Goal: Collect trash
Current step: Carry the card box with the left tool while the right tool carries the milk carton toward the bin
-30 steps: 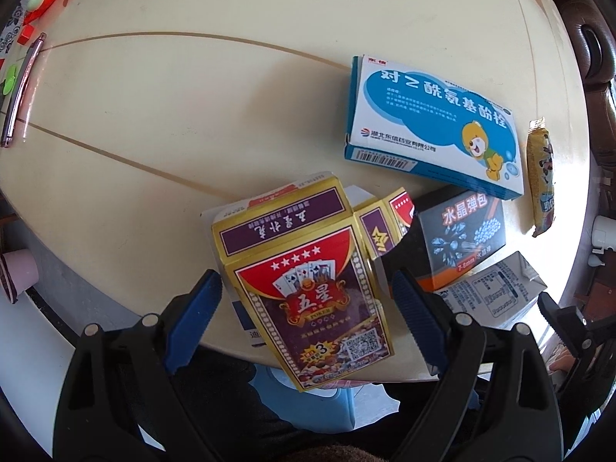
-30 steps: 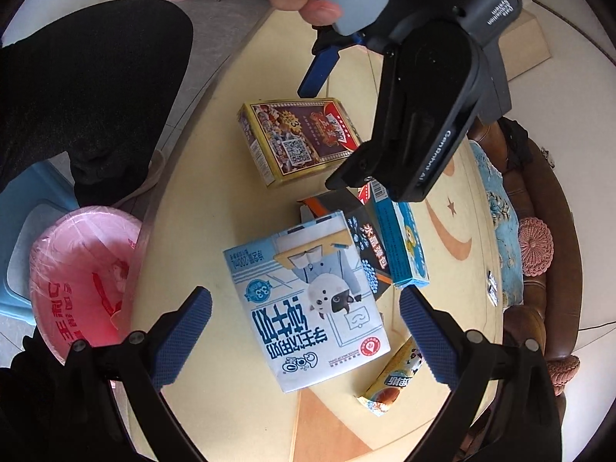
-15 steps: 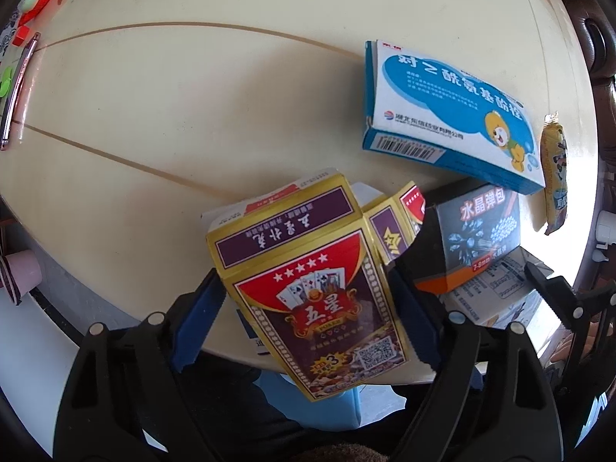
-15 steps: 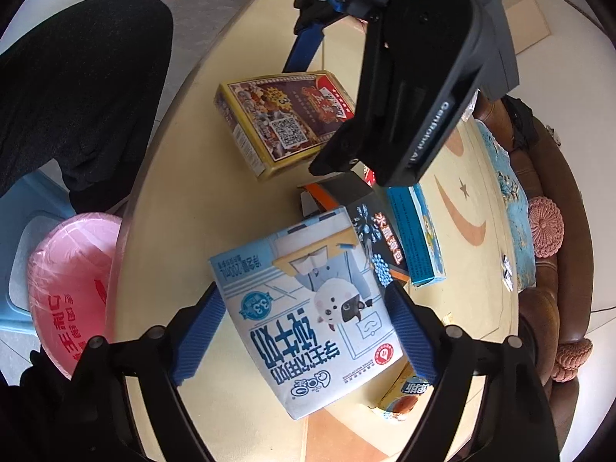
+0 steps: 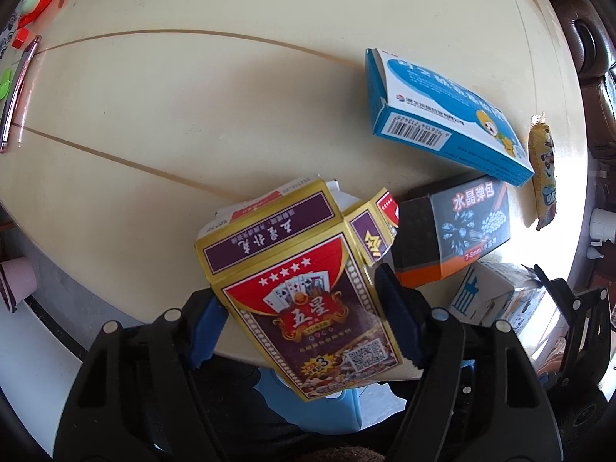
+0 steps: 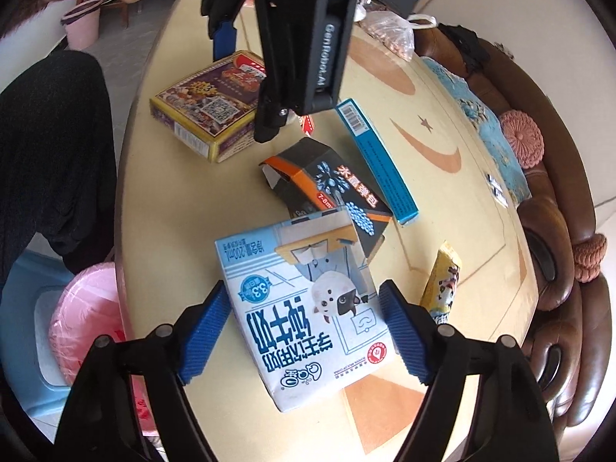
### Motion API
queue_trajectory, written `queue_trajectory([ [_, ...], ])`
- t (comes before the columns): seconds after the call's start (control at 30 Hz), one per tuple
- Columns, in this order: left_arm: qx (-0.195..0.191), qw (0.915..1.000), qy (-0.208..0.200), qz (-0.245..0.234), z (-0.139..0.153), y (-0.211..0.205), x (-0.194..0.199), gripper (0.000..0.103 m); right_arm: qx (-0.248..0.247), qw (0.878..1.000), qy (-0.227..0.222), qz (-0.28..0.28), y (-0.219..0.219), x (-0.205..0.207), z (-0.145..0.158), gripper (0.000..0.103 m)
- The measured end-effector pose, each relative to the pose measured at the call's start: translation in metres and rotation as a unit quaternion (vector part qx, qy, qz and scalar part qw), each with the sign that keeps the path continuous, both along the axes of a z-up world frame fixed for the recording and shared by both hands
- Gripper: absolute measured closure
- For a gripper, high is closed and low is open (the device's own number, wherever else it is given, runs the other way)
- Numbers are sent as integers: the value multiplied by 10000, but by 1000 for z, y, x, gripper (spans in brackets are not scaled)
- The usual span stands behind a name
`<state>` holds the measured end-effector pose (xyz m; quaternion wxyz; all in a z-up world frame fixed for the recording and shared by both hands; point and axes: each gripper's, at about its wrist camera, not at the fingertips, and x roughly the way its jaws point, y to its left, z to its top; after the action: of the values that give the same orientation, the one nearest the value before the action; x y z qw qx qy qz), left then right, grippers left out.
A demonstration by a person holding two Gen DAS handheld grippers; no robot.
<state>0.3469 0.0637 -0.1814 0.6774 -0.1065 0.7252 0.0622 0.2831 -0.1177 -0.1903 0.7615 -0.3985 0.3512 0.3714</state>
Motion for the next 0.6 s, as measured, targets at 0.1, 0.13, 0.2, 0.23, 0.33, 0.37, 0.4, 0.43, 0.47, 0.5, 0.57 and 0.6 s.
queue_trajectory([
  [0.1, 3, 10000, -67, -70, 10, -4, -3, 31, 161, 9990, 348, -244, -5, 8, 4, 28],
  [0.13, 0, 9999, -86, -85, 12, -4, -4, 31, 236, 9981, 445, -344, -8, 10, 5, 28],
  [0.2, 0, 9998, -140, -138, 17, -5, -5, 31, 417, 9947, 768, -548, -12, 15, 9, 28],
  [0.23, 4, 9997, -168, -162, 19, -6, -6, 31, 532, 9924, 889, -662, -15, 19, 13, 28],
  [0.33, 9, 9994, -256, -240, 24, -10, -8, 31, 681, 9892, 947, -890, -22, 27, 23, 28],
  [0.37, -1, 9992, -282, -265, 26, -12, -8, 31, 698, 9890, 919, -930, -24, 29, 26, 28],
  [0.4, -18, 9991, -307, -290, 29, -13, -9, 31, 731, 9885, 901, -974, -26, 28, 28, 28],
  [0.43, -24, 9989, -332, -318, 31, -14, -10, 31, 774, 9877, 892, -1027, -28, 29, 32, 28],
  [0.47, -17, 9988, -368, -338, 33, -15, -12, 31, 798, 9869, 893, -1082, -30, 29, 35, 28],
  [0.5, -10, 9986, -403, -352, 35, -16, -15, 32, 838, 9860, 889, -1136, -32, 30, 39, 28],
  [0.57, -3, 9981, -458, -403, 41, -19, -17, 32, 882, 9845, 870, -1238, -35, 31, 45, 28],
  [0.6, 3, 9980, -481, -422, 43, -20, -18, 32, 891, 9841, 837, -1287, -37, 32, 48, 28],
])
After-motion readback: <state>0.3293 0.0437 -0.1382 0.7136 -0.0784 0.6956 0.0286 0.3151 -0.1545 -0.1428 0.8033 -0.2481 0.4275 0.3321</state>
